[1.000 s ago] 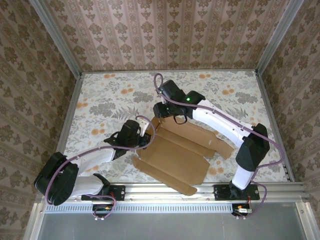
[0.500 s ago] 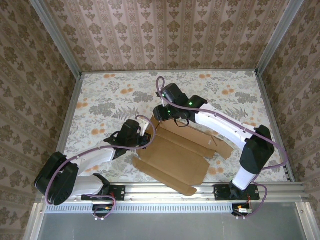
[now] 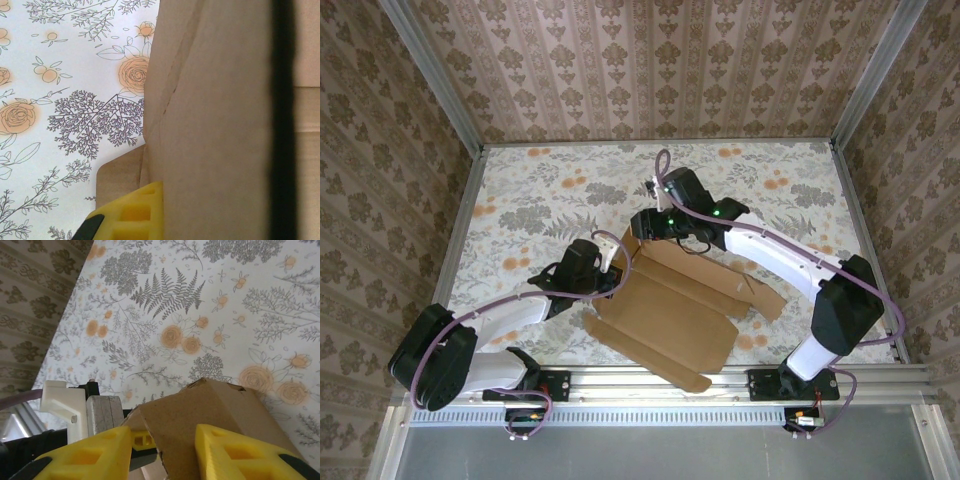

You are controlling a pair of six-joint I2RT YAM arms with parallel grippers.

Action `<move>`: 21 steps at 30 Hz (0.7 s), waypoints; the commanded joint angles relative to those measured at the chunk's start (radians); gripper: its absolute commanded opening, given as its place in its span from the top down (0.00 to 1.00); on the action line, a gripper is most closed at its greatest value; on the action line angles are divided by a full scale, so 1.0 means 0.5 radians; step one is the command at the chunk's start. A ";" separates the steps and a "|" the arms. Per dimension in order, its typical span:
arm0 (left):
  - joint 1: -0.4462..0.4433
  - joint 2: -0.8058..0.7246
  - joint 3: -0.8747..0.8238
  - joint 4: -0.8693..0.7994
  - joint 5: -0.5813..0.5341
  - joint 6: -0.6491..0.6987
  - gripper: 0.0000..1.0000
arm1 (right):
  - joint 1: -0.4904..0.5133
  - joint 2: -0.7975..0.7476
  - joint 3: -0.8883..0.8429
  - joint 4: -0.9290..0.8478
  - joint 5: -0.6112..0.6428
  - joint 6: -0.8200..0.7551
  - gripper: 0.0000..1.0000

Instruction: Fold the paper box

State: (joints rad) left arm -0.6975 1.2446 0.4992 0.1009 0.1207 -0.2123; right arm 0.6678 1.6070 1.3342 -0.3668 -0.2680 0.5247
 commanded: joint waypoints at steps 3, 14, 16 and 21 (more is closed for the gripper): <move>0.014 0.051 -0.010 -0.204 0.057 0.004 1.00 | -0.031 -0.083 -0.102 0.157 -0.203 0.117 0.57; 0.012 0.053 -0.014 -0.202 0.056 0.001 1.00 | -0.114 -0.164 -0.273 0.399 -0.369 0.307 0.52; 0.013 0.054 -0.011 -0.202 0.059 0.001 1.00 | -0.132 -0.184 -0.312 0.451 -0.387 0.344 0.53; 0.011 0.053 -0.010 -0.202 0.060 0.001 1.00 | -0.184 -0.227 -0.405 0.582 -0.439 0.447 0.63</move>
State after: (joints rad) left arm -0.6975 1.2446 0.4992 0.1009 0.1253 -0.2123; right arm 0.5877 1.5318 1.1572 -0.1364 -0.4400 0.7044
